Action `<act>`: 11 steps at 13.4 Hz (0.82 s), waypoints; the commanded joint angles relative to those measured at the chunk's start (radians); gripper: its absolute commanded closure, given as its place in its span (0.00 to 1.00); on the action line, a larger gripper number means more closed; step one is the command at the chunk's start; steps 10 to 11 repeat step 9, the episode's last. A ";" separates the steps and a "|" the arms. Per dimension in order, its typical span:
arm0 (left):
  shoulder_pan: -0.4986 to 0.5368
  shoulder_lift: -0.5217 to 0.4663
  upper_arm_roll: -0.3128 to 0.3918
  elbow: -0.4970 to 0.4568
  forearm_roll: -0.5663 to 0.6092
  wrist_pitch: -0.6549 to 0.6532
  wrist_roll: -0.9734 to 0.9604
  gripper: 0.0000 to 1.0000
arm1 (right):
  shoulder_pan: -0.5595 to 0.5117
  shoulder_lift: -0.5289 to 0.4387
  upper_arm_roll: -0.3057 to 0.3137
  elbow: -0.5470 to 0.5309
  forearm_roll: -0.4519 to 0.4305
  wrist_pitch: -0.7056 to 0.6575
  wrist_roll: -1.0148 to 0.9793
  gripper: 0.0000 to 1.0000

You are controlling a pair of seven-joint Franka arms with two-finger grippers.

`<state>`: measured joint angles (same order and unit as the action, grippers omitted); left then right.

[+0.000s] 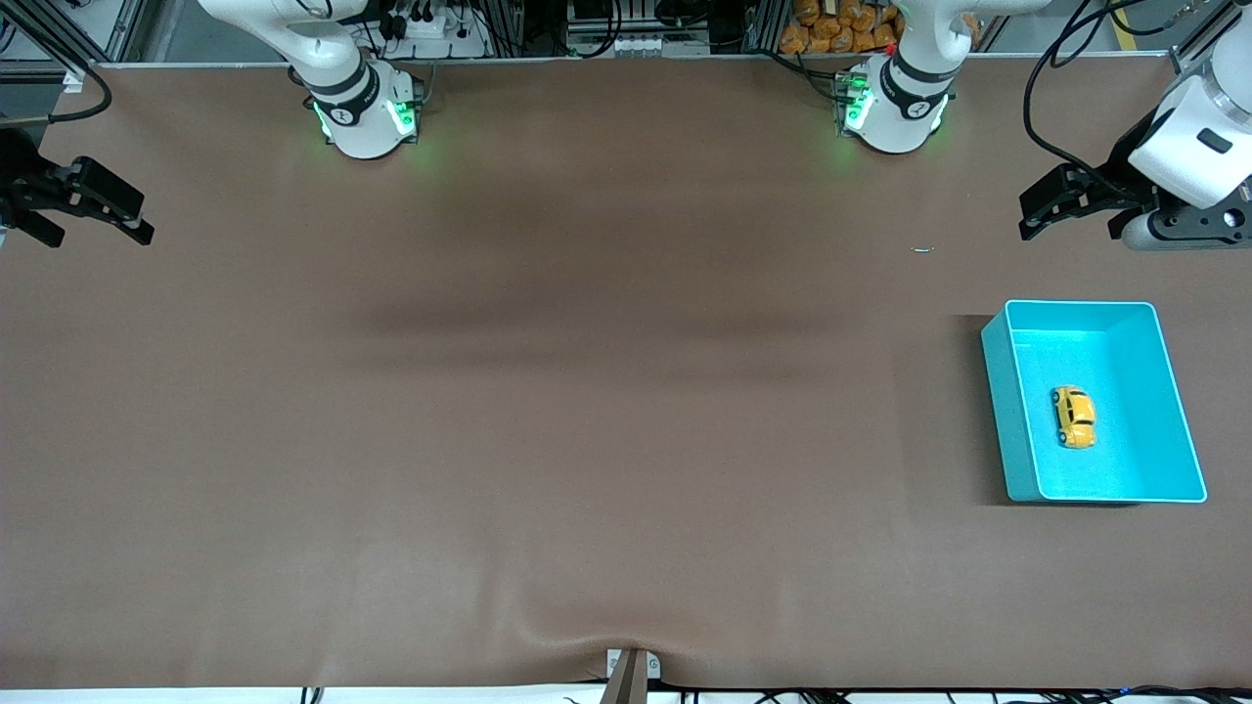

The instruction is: Wind and store yellow beetle car

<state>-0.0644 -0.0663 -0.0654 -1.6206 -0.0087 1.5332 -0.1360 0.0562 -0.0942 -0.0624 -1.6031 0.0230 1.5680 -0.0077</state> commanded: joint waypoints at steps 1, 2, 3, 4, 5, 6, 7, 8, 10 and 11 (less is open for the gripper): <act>0.000 -0.007 0.003 0.022 -0.011 -0.022 0.015 0.00 | 0.010 0.010 -0.005 0.026 0.000 -0.012 0.006 0.00; 0.000 -0.007 0.003 0.024 -0.010 -0.025 0.016 0.00 | 0.010 0.010 -0.005 0.029 0.000 -0.012 0.006 0.00; 0.000 -0.007 0.004 0.024 -0.008 -0.025 0.018 0.00 | 0.008 0.010 -0.005 0.031 0.000 -0.014 0.006 0.00; 0.003 -0.009 0.004 0.024 -0.010 -0.027 0.019 0.00 | 0.010 0.010 -0.005 0.032 0.000 -0.014 0.006 0.00; 0.005 -0.009 0.004 0.024 -0.010 -0.027 0.019 0.00 | 0.010 0.010 -0.005 0.035 0.000 -0.013 0.006 0.00; 0.005 -0.009 0.004 0.024 -0.008 -0.027 0.019 0.00 | 0.011 0.010 -0.005 0.038 0.002 -0.012 0.006 0.00; 0.005 -0.009 0.004 0.024 -0.008 -0.027 0.019 0.00 | 0.011 0.010 -0.005 0.038 0.000 -0.012 0.006 0.00; 0.005 -0.009 0.004 0.024 -0.008 -0.027 0.018 0.00 | 0.011 0.010 -0.005 0.038 0.000 -0.012 0.005 0.00; 0.005 -0.009 0.004 0.024 -0.008 -0.027 0.018 0.00 | 0.013 0.010 -0.005 0.038 0.000 -0.014 0.005 0.00; 0.005 -0.009 0.004 0.024 -0.008 -0.027 0.018 0.00 | 0.013 0.010 -0.005 0.038 0.000 -0.014 0.005 0.00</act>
